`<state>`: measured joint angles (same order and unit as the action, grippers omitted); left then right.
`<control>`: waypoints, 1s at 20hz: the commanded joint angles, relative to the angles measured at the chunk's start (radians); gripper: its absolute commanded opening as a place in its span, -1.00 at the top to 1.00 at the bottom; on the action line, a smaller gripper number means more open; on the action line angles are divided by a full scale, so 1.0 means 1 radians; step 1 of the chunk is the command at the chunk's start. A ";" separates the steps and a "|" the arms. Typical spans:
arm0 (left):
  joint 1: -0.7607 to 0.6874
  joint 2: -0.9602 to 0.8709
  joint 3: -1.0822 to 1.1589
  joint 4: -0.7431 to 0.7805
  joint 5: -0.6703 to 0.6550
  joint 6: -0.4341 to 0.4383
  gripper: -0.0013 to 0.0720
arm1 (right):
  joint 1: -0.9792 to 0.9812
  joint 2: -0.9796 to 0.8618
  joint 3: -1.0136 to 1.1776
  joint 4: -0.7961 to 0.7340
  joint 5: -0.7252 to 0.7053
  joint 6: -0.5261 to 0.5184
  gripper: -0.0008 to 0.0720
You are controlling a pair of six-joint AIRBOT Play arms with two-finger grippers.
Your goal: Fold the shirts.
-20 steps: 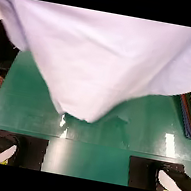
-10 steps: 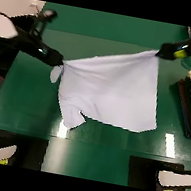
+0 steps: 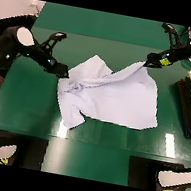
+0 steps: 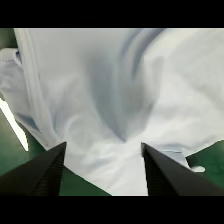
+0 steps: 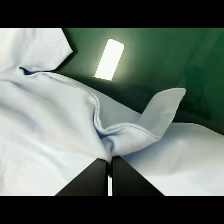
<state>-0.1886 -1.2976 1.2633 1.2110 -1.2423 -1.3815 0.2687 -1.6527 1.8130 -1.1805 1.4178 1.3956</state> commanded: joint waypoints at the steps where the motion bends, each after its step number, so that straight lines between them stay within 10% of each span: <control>1: 0.001 0.035 0.037 0.085 0.070 -0.039 -0.56 | 0.002 0.033 -0.001 0.002 0.024 -0.002 0.94; 16: -0.003 -0.322 0.039 0.010 0.360 -0.050 -0.55 | 0.042 0.000 -0.001 0.003 0.045 -0.002 0.94; 20: -0.003 -0.323 0.039 -0.023 0.378 -0.021 0.18 | 0.042 -0.014 -0.007 0.003 0.047 -0.002 0.94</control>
<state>-0.1917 -1.6096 1.3022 1.2144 -0.8825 -1.4288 0.3099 -1.6566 1.8103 -1.1782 1.4612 1.3933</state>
